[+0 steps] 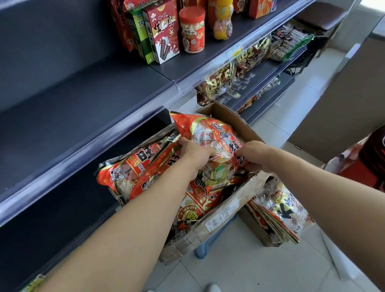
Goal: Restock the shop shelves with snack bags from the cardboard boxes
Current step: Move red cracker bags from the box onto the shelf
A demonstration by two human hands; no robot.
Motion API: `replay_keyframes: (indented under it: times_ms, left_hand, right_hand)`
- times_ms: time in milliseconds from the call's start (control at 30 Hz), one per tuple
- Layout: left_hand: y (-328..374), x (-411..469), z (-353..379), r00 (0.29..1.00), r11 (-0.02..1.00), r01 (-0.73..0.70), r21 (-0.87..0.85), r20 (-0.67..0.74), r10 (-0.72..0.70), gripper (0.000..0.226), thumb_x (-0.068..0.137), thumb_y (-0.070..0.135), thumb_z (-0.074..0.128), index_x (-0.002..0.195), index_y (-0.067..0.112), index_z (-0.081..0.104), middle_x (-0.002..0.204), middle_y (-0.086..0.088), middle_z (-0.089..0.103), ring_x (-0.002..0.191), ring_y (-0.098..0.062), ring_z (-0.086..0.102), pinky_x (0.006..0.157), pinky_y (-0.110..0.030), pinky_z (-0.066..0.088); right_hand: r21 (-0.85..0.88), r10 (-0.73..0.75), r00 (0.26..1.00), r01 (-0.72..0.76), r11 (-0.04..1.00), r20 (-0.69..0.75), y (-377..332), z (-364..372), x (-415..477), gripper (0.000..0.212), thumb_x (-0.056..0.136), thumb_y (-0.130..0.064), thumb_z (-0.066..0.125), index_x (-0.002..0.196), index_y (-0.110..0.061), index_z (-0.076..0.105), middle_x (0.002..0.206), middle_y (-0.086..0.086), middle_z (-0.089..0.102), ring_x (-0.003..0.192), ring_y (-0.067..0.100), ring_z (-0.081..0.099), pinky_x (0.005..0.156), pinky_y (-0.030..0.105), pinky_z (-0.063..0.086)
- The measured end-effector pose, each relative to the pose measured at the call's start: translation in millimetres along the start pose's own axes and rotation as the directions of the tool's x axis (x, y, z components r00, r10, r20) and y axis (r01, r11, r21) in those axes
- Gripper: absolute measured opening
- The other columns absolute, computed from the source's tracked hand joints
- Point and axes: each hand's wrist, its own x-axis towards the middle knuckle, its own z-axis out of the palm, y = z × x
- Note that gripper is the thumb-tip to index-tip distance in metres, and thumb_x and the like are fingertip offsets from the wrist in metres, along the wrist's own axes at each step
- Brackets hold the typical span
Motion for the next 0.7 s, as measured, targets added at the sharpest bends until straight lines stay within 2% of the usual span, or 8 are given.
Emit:
replay_keyframes:
  times_ms: [100,167,267,400,500,567,633,700]
  left_hand:
    - [13,-8,-17,0.999,0.999,-0.031,-0.025,0.02,0.031,0.097,0.081,0.01,0.069,0.151,0.011,0.001,0.149,-0.012,0.034,0.131,-0.03,0.04,0.103,-0.037,0.036]
    - [22,-9,-36,0.998,0.998,-0.063,0.001,-0.005,0.063,0.073,0.076,0.005,0.069,0.138,0.01,0.031,0.133,-0.013,0.05,0.112,-0.027,0.052,0.089,-0.034,0.046]
    - [33,-12,-64,0.988,0.989,-0.134,0.067,-0.064,0.138,0.027,0.075,-0.005,0.06,0.093,0.013,0.052,0.087,-0.008,0.058,0.075,-0.021,0.051,0.055,-0.024,0.038]
    - [24,-18,-89,0.974,0.974,-0.136,0.18,-0.157,0.165,0.03,0.075,-0.013,0.054,0.068,0.015,0.044,0.069,-0.004,0.05,0.065,-0.02,0.047,0.05,-0.024,0.034]
    - [14,-24,-103,0.975,0.981,-0.096,0.167,-0.181,0.126,0.028,0.078,-0.014,0.051,0.072,0.013,0.046,0.075,-0.005,0.051,0.065,-0.019,0.047,0.05,-0.025,0.036]
    - [1,-25,-115,0.971,0.975,-0.049,0.218,-0.218,0.098,0.011,0.086,-0.002,0.053,0.09,0.008,0.054,0.088,-0.006,0.054,0.081,-0.026,0.054,0.066,-0.027,0.042]
    - [-17,-24,-126,0.969,0.964,0.043,0.263,-0.245,0.024,0.024,0.087,0.008,0.056,0.111,0.002,0.055,0.104,-0.011,0.058,0.101,-0.033,0.059,0.084,-0.033,0.049]
    - [-35,-15,-131,0.971,0.946,0.144,0.292,-0.228,-0.077,0.044,0.079,0.018,0.058,0.119,0.0,0.052,0.12,-0.017,0.059,0.106,-0.038,0.06,0.092,-0.047,0.051]
  right_hand:
    - [-0.138,-0.07,0.997,0.071,0.988,0.015,-6,-7,-8,0.019,0.096,-0.02,0.052,0.107,-0.006,0.057,0.084,0.005,0.056,0.065,0.016,0.055,0.06,0.025,0.052]
    - [-0.27,-0.151,0.988,0.151,0.951,0.022,-12,-10,-14,0.027,0.096,-0.02,0.051,0.117,-0.004,0.058,0.087,0.006,0.056,0.063,0.015,0.05,0.059,0.026,0.049]
    - [-0.443,-0.269,0.963,0.255,0.859,0.033,-27,-8,-30,0.036,0.097,-0.02,0.048,0.13,-0.006,0.053,0.12,0.011,0.057,0.101,0.024,0.058,0.091,0.037,0.052]
    - [-0.481,-0.344,0.934,0.344,0.806,0.093,-42,2,-48,0.041,0.095,-0.021,0.053,0.135,-0.012,0.051,0.135,0.008,0.052,0.122,0.025,0.05,0.102,0.036,0.043]
    - [-0.49,-0.373,0.925,0.358,0.795,0.071,-48,8,-50,0.035,0.097,-0.022,0.05,0.128,-0.006,0.058,0.132,0.011,0.055,0.121,0.026,0.05,0.099,0.035,0.04]
    - [-0.438,-0.332,0.942,0.318,0.841,0.047,-46,14,-47,0.042,0.097,-0.031,0.05,0.13,-0.004,0.054,0.132,0.011,0.054,0.12,0.027,0.051,0.097,0.035,0.042]
    - [-0.37,-0.229,0.971,0.238,0.898,0.069,-42,23,-42,0.056,0.095,-0.043,0.05,0.137,-0.006,0.045,0.138,0.011,0.05,0.125,0.029,0.049,0.1,0.037,0.04]
    - [-0.289,-0.147,0.984,0.169,0.942,0.096,-39,30,-38,0.069,0.091,-0.053,0.051,0.141,-0.006,0.039,0.143,0.011,0.046,0.13,0.031,0.044,0.105,0.042,0.036]
